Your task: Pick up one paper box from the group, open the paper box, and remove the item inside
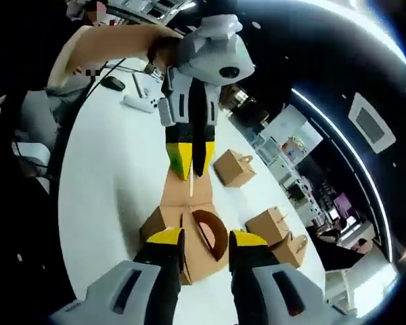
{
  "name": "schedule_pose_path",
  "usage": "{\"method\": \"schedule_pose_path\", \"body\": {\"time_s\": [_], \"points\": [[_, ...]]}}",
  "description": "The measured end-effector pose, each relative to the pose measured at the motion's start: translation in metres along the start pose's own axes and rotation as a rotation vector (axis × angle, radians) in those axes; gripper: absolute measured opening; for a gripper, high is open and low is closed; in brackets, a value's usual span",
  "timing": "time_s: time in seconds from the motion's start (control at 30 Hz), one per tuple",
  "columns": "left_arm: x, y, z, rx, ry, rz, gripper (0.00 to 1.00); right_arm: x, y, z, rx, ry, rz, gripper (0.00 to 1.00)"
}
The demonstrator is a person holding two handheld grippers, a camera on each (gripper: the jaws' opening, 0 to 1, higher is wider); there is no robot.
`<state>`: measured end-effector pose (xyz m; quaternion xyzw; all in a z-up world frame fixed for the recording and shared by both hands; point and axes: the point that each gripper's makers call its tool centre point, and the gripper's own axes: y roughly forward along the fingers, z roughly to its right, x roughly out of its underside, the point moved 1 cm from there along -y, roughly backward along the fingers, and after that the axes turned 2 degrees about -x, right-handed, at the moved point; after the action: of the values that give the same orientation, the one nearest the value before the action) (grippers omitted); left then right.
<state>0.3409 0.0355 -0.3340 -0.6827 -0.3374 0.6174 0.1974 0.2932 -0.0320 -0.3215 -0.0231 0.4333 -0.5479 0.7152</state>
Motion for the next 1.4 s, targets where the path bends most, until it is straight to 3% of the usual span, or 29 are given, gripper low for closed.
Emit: {"method": "schedule_pose_path", "body": {"time_s": [0.17, 0.27, 0.53, 0.77, 1.0, 1.1, 1.2, 1.33, 1.4], "points": [[0.000, 0.000, -0.001, 0.009, -0.001, 0.010, 0.17, 0.004, 0.018, -0.006, -0.105, 0.101, -0.097, 0.23], [-0.001, 0.001, 0.000, 0.011, 0.013, 0.012, 0.17, 0.010, 0.026, -0.009, -0.161, 0.093, -0.162, 0.23], [-0.003, 0.003, 0.001, 0.025, 0.032, 0.024, 0.17, 0.010, 0.035, -0.009, -0.182, 0.068, -0.228, 0.21], [-0.003, 0.002, 0.003, 0.033, 0.038, 0.028, 0.17, 0.010, 0.036, -0.010, -0.131, -0.050, -0.264, 0.18], [-0.002, 0.003, 0.005, 0.040, 0.033, 0.031, 0.17, 0.009, 0.034, -0.021, -0.068, -0.183, -0.268, 0.04], [-0.002, 0.003, 0.006, 0.043, 0.034, 0.031, 0.17, 0.010, 0.034, -0.024, -0.041, -0.229, -0.268, 0.03], [-0.001, 0.004, 0.007, 0.045, 0.038, 0.027, 0.17, 0.010, 0.034, -0.025, -0.009, -0.238, -0.255, 0.03], [-0.001, 0.004, 0.008, 0.043, 0.041, 0.024, 0.17, 0.006, 0.032, -0.024, 0.023, -0.134, -0.211, 0.02], [0.000, 0.005, 0.007, 0.039, 0.041, 0.020, 0.17, 0.000, 0.030, -0.019, 0.061, -0.074, -0.157, 0.02]]}}
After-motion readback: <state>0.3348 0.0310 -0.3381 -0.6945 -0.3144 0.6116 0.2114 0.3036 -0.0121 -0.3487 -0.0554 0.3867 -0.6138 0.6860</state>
